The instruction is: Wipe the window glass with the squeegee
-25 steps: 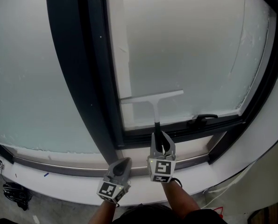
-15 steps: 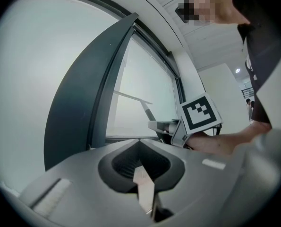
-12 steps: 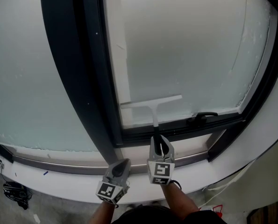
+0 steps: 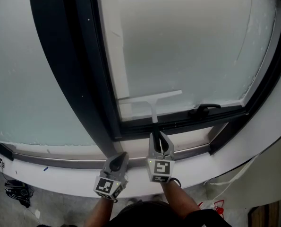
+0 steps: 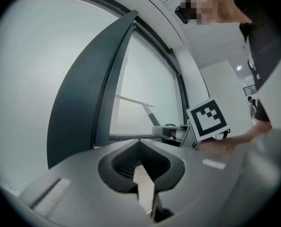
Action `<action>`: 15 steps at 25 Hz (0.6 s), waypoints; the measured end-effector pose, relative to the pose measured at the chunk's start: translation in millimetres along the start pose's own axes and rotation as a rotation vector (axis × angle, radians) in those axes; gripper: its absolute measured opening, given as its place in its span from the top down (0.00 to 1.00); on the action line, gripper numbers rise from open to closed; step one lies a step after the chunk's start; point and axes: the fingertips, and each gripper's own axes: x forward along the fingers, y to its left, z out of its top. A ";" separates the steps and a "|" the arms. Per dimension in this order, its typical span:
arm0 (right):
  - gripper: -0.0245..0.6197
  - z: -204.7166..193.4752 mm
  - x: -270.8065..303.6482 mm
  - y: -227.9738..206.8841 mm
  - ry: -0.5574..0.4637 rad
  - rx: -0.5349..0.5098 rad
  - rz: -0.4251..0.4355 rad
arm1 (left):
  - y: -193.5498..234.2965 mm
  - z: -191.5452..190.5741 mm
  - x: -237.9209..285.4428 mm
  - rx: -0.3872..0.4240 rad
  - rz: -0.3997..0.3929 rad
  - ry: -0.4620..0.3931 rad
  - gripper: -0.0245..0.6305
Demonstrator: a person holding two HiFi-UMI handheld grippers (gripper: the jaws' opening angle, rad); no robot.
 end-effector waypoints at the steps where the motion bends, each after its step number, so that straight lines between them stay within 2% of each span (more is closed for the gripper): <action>1: 0.81 -1.6 -0.5 -0.8 0.003 -0.007 -0.001 | 0.2 0.7 1.7 -0.001 0.002 0.000 0.96; 5: 0.81 -4.5 -3.1 -1.9 -0.006 -0.035 0.006 | -1.0 11.7 9.6 0.012 -0.001 -0.018 0.96; 8: 0.81 9.9 -10.0 1.5 -0.048 -0.009 0.029 | -2.8 20.1 15.0 0.016 -0.012 -0.043 0.96; 10: 0.81 27.5 -12.4 2.1 -0.077 0.021 0.038 | -4.2 35.0 21.9 0.018 -0.016 -0.078 0.96; 15: 0.81 90.5 -7.8 -18.5 -0.192 -0.018 0.019 | -14.6 69.4 36.8 0.019 -0.064 -0.157 0.96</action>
